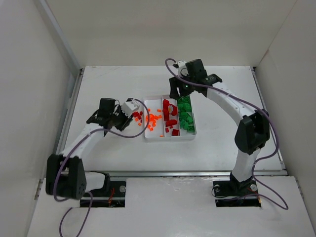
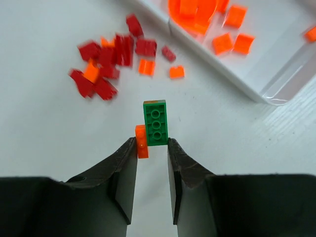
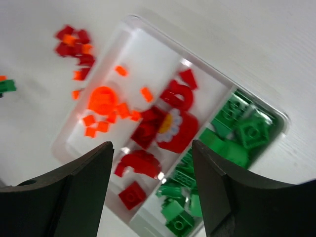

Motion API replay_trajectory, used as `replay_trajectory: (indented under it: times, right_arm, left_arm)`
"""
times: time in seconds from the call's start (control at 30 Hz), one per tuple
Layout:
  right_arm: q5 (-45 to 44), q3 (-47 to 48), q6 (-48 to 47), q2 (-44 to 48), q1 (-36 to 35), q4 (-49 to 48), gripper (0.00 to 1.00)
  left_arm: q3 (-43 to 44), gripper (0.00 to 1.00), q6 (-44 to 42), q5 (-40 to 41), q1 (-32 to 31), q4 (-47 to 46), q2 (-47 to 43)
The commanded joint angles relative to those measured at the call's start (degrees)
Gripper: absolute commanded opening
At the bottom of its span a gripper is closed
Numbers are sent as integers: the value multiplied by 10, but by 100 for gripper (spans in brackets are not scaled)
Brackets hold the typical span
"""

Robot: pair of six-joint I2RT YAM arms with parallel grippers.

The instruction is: Sort the legos into containers by color

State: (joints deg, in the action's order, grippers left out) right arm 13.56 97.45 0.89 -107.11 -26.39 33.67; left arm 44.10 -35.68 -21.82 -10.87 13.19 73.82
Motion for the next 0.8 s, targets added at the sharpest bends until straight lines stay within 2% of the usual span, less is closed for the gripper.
replay_trajectory:
  times: [0.0,0.13,0.2,0.27,0.37,0.57,0.77]
  right_arm:
    - [97,15,-47,47,-28,-49,71]
    - [154,47,-18,29,-57,-41,71]
    - [217,54,20,23,-63,-61,71]
    - [291,54,53,23,-63,-104,69]
    - [341,49,124,18,-68,-176,66]
    - [378,66,143,-3,-81,-185,63]
    - [372,72,118,-27,-99,-134,62]
  left_arm:
    - [-14,0,-62,-80,-1,-4,-92]
    - [-24,0,-37,-101,-22,-54,-162]
    - [-30,0,-26,-93,-40,-100,-184]
    - [-30,0,-11,-69,-53,-125,-190]
    - [-16,0,-5,-52,-75,-140,-184]
    - [-4,0,7,-31,-104,-164,-184]
    - [7,0,26,-15,-121,-176,-177]
